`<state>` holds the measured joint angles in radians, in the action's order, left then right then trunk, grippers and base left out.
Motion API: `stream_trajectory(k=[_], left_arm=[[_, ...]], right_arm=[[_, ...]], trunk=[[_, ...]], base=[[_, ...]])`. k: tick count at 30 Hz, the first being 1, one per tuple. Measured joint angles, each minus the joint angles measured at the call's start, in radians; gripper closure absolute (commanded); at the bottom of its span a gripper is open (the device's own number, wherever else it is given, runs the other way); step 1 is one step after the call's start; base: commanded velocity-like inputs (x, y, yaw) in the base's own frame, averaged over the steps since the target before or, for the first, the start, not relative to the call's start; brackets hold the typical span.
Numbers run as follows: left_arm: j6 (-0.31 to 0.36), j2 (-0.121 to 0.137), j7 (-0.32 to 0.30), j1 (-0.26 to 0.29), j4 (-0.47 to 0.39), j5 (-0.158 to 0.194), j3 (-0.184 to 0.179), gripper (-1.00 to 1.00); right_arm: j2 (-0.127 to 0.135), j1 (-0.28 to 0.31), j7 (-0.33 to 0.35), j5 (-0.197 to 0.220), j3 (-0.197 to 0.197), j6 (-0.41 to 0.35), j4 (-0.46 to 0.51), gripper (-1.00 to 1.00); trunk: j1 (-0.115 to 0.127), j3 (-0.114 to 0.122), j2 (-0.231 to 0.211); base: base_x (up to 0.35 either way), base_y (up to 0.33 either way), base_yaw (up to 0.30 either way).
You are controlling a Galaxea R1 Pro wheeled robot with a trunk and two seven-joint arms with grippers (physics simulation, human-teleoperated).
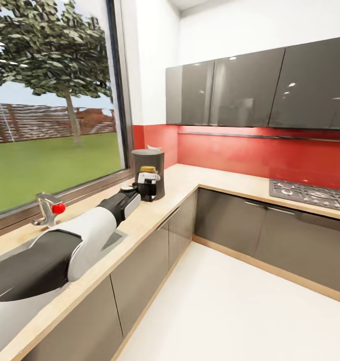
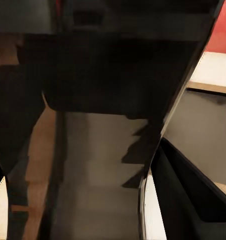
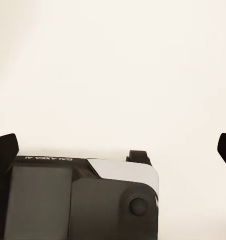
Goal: Set up a coffee station on the kitchen countertop: keep the coffee maker on the countertop, move the bottle of coffee from the kitchen shelf to the counter next to the coffee maker, place a paper coffee filter on top of the coffee maker, put the saucer next to the coffee maker with the coffee cup on the saucer, and place the electric kettle next to the coffee maker.
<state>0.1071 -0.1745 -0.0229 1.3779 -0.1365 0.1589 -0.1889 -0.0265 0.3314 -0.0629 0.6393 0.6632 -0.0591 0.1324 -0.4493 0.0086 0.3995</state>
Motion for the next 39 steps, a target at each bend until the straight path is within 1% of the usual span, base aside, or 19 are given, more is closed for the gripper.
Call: stream_trajectory(k=[1, 3, 5, 16, 21, 39], left_arm=[[-0.002, 0.000, 0.003, 0.000, 0.007, 0.001, 0.001, 1.00], [-0.006, 0.000, 0.071, 0.000, 0.021, -0.001, 0.004, 1.00], [-0.007, 0.000, 0.081, 0.000, 0.022, 0.001, 0.003, 1.00], [-0.007, 0.000, 0.090, 0.000, 0.023, 0.002, 0.003, 1.00], [-0.007, 0.000, 0.090, 0.000, 0.023, 0.002, 0.003, 1.00], [-0.007, 0.000, 0.091, 0.001, 0.023, 0.002, 0.004, 1.00]], right_arm=[[0.000, 0.000, 0.000, 0.000, 0.000, 0.000, 0.000, -1.00], [0.000, 0.000, 0.000, 0.000, 0.000, 0.000, 0.000, -1.00], [0.000, 0.000, 0.000, 0.000, 0.000, 0.000, -0.001, -1.00], [0.000, 0.000, 0.000, 0.000, 0.000, 0.000, 0.000, -1.00], [0.000, 0.000, 0.000, 0.000, 0.000, 0.000, 0.000, -1.00], [0.001, 0.000, 0.000, 0.000, 0.000, -0.001, 0.000, -1.00]], trunk=[[0.000, 0.000, 0.000], [0.000, 0.000, 0.000], [0.000, 0.000, 0.000], [0.000, 0.000, 0.000], [0.000, 0.000, 0.000], [0.000, 0.000, 0.000]], base=[[0.320, 0.000, 0.228], [0.252, -0.074, 0.253], [0.222, -0.114, 0.197], [0.173, -0.240, 0.033], [0.152, -0.245, 0.183], [0.017, -0.021, 0.265]])
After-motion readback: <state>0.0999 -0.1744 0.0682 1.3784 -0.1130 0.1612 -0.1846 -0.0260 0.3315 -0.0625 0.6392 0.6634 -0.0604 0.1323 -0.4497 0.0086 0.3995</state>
